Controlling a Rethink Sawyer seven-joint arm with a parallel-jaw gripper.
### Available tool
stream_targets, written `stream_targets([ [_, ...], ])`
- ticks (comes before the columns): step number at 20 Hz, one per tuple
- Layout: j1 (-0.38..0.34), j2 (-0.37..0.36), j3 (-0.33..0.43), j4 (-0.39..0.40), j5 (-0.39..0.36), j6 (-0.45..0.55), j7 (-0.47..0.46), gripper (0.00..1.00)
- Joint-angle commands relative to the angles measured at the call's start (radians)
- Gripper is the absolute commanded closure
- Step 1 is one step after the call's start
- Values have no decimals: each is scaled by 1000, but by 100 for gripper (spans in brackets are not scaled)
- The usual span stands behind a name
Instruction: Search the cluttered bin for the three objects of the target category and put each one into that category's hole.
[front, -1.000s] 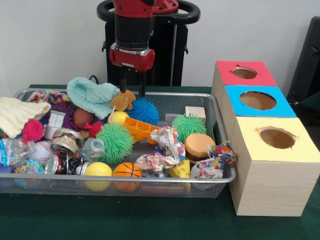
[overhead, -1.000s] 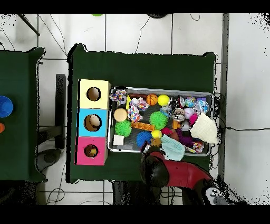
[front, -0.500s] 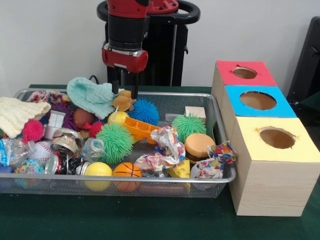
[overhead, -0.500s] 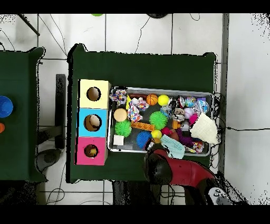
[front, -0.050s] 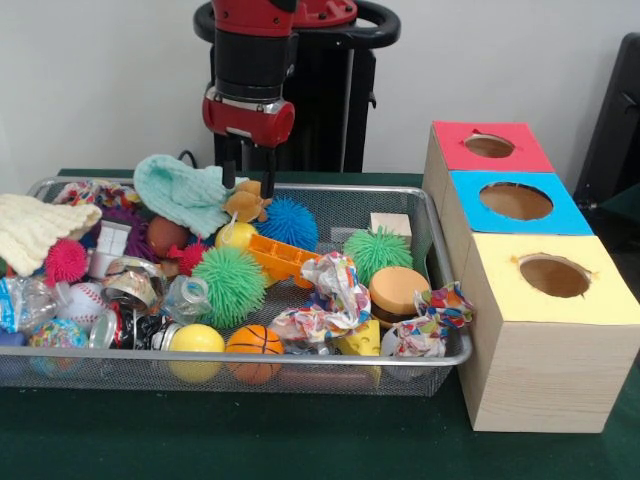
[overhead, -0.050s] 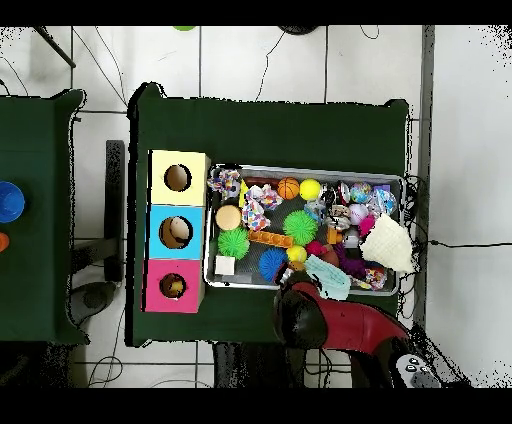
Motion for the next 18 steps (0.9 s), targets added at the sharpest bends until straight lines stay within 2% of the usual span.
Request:
stream_targets([
  [1,-20,28,29,-101,-25,10,36,0],
  [18,-28,102,4,-100,-47,-15,32,0],
])
